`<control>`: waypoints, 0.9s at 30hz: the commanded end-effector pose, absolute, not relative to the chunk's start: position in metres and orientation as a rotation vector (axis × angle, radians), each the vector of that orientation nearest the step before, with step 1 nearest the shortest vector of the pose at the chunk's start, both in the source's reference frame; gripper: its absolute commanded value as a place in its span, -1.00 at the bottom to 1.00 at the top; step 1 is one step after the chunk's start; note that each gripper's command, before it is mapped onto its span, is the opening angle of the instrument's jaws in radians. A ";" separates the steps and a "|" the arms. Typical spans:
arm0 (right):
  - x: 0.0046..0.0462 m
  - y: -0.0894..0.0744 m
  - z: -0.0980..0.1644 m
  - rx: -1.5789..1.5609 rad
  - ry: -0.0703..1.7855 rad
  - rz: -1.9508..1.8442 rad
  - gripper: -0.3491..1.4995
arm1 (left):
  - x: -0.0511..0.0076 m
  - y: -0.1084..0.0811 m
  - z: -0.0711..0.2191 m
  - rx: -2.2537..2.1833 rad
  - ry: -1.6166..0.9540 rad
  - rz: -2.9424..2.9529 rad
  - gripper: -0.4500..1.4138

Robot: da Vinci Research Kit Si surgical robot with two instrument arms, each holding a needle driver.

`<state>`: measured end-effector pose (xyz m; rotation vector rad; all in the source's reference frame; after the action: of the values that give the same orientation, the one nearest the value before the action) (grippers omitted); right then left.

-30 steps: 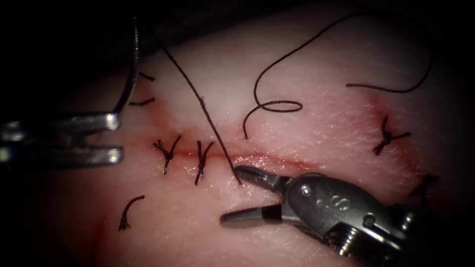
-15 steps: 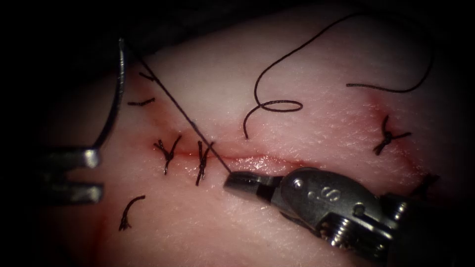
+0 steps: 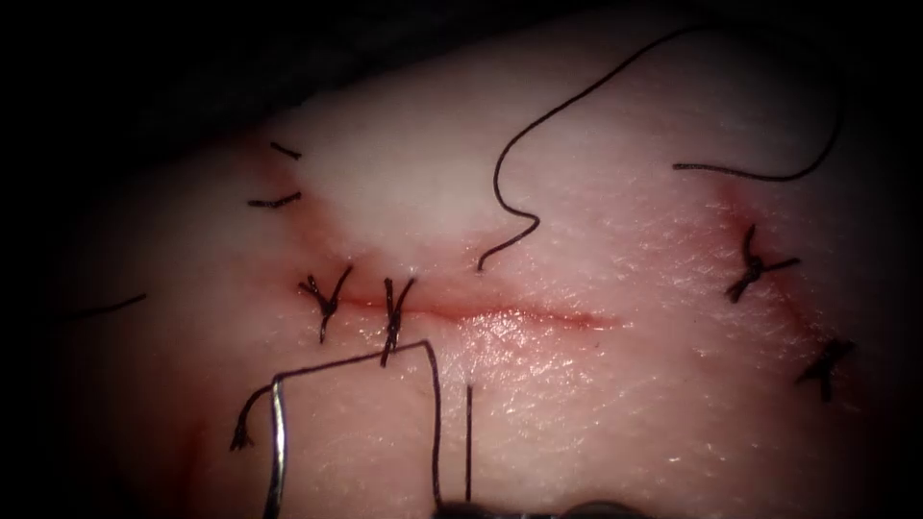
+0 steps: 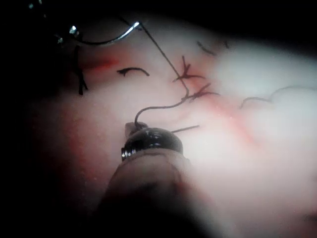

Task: Wound Closure
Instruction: Grip suture near wound and pull away with right hand. Repeat until a short tail remains on top side

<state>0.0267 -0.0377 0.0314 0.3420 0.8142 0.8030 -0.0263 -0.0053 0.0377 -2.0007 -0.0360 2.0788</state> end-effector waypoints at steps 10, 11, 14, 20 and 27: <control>0.0290 -0.036 0.030 0.331 0.984 0.658 0.47 | -0.0247 -0.003 0.037 -1.943 -0.035 2.069 -1.00; 0.0288 -0.035 0.030 0.299 1.011 0.634 0.75 | -0.0245 -0.003 0.037 -1.942 -0.035 2.060 -1.00; 0.0278 -0.033 0.031 0.220 1.088 0.609 0.95 | -0.0235 -0.001 0.037 -1.943 -0.024 2.016 -1.00; 0.0260 -0.030 0.032 0.162 1.116 0.574 0.95 | -0.0210 0.003 0.039 -1.885 0.035 1.967 -1.00; 0.0254 -0.027 0.035 0.148 1.075 0.530 0.82 | -0.0207 0.005 0.040 -1.854 0.074 1.959 -1.00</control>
<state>0.0244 -0.0285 0.0351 0.1514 1.0709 0.5301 -0.0203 0.0039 0.0395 -1.8495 0.0696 1.9595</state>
